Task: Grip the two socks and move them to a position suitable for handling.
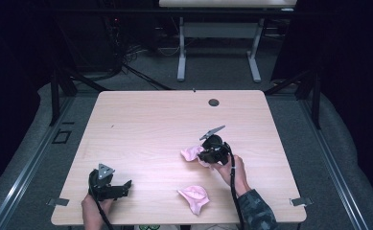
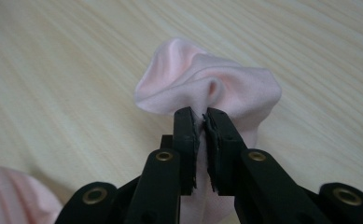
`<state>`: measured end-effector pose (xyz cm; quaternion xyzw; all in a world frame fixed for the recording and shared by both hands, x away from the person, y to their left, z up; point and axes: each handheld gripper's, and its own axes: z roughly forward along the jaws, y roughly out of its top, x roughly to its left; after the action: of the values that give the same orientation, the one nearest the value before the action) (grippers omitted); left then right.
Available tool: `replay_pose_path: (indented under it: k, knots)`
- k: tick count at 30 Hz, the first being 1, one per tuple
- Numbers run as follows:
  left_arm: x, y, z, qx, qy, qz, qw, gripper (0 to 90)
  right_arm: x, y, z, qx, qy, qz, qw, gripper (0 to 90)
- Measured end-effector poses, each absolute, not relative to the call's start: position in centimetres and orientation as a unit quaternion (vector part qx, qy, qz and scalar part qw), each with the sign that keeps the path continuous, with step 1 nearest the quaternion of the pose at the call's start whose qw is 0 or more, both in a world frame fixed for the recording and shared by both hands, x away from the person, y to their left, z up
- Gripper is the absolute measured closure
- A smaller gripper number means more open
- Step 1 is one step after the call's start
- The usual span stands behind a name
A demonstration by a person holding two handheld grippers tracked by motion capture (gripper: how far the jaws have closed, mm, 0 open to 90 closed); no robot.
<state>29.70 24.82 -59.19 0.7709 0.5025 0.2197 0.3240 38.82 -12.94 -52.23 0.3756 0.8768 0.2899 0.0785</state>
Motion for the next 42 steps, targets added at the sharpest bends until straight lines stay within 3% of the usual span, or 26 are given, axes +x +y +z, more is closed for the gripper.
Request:
replay_pose_path:
  k: [6,17,20,27,32,34,37,42]
  knots:
    - [29.7,24.8,-59.2,0.77,0.503,0.219,0.324,4.4,38.0,-11.3,-51.7,0.351,0.891,0.278,0.068,82.8]
    - [29.7,24.8,-59.2,0.77,0.503,0.22,0.324,4.4,37.6,-8.7,-54.0,0.31,0.92,0.236,0.035,81.9]
    - [29.7,24.8,-59.2,0.77,0.503,0.22,0.324,4.4,37.7,-8.7,-54.6,0.317,0.917,0.243,0.028,77.6]
    - [29.7,24.8,-59.2,0.771,0.503,0.22,0.324,4.4,37.2,-9.9,-53.3,0.324,0.904,0.277,0.037,34.5]
    - [29.8,24.9,-59.2,0.77,0.505,0.217,0.324,4.3,36.3,-11.4,-52.0,0.326,0.896,0.299,0.045,14.4]
    - [29.8,24.9,-59.2,0.77,0.505,0.217,0.324,4.3,35.7,-12.2,-51.5,0.329,0.893,0.304,0.043,12.3]
    - [29.8,24.9,-59.2,0.77,0.505,0.217,0.324,4.3,34.8,-13.2,-50.9,0.336,0.889,0.306,0.05,1.3]
    - [29.9,24.8,-59.2,0.769,0.506,0.216,0.325,4.0,33.1,-15.0,-50.3,0.345,0.883,0.312,0.055,0.6]
